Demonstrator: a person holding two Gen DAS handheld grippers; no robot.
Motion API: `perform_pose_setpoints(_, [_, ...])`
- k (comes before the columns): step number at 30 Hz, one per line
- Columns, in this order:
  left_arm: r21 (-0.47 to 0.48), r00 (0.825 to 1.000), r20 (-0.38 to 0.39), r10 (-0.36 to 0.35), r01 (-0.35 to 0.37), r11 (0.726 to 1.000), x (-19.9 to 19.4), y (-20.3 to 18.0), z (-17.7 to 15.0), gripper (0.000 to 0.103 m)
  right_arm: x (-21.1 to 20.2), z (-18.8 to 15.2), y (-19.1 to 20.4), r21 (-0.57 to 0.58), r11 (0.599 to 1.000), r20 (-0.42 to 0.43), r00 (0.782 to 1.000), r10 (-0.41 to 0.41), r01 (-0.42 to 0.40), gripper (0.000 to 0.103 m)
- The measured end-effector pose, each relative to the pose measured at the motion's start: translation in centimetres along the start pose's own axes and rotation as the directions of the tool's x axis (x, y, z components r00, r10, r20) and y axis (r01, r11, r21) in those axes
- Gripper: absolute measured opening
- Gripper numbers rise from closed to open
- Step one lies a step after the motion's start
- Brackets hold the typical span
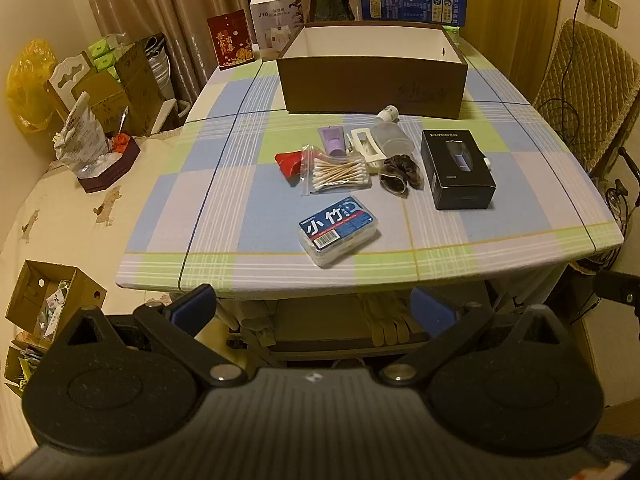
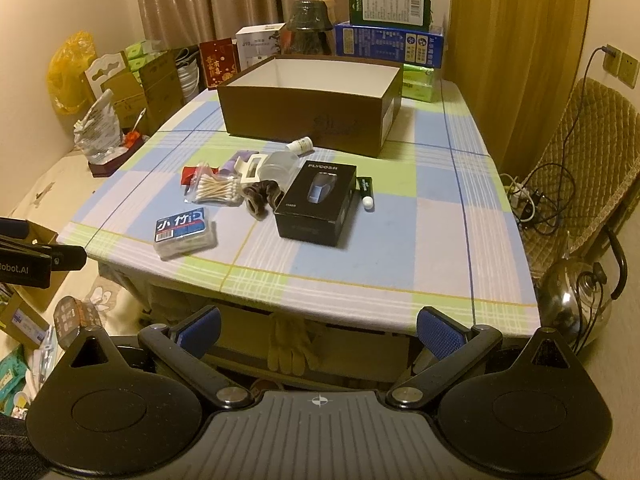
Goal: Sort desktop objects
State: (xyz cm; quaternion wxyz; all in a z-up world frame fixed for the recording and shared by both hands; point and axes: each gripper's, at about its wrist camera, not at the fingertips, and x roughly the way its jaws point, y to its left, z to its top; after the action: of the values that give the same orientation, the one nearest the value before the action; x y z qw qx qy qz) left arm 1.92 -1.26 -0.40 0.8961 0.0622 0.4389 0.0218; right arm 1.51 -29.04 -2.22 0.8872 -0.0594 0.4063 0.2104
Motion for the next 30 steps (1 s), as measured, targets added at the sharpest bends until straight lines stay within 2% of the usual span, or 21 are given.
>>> perform_pose_setpoints(30, [-0.005, 1.000, -0.003, -0.017, 0.017, 1.000, 1.6, 0.4, 1.5, 0.102, 0.8, 0.7, 0.0, -0.006, 1.000, -0.007, 1.000, 0.005, -0.005, 0.101])
